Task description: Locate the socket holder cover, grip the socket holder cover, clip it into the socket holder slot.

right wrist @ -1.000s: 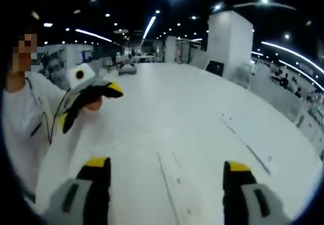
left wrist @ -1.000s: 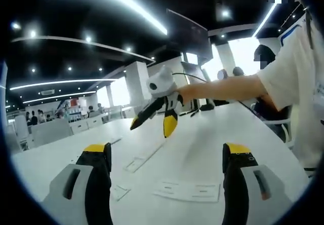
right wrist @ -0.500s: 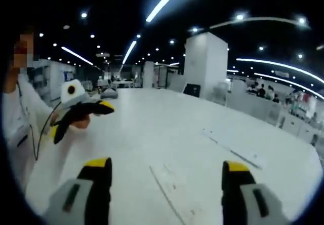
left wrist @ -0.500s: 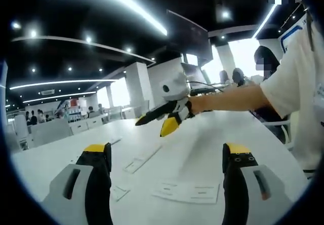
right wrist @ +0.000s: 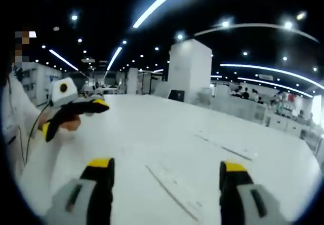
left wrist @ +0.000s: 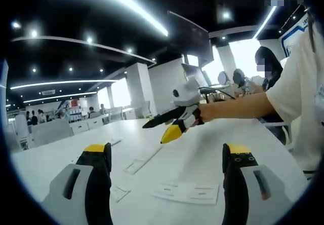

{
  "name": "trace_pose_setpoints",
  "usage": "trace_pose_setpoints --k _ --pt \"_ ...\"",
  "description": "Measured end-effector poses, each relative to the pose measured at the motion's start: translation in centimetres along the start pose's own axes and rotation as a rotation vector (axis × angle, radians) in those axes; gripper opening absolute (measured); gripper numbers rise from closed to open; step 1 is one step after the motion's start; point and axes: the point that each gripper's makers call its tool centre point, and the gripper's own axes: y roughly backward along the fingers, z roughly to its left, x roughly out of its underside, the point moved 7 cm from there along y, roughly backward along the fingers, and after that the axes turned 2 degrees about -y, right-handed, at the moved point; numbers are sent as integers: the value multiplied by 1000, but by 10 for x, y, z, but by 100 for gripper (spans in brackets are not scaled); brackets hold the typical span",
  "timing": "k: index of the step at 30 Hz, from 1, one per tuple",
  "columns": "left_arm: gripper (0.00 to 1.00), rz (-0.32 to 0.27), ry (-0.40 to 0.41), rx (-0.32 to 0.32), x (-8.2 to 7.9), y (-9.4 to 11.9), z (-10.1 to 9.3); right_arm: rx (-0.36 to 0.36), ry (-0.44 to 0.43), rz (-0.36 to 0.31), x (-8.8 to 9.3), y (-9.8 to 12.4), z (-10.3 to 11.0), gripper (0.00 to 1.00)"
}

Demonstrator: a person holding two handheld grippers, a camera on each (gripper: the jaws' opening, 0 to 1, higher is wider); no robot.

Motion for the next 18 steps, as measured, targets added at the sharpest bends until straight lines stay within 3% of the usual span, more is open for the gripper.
trace_pose_setpoints --k 2,8,18 --pt "89 0 0 -2 0 0 0 -25 -34 -1 2 -1 5 90" --pt "90 -1 7 -6 1 0 1 -9 -127 -72 0 -2 8 95" --pt "90 0 14 -15 3 -4 0 28 -201 -113 9 10 2 95"
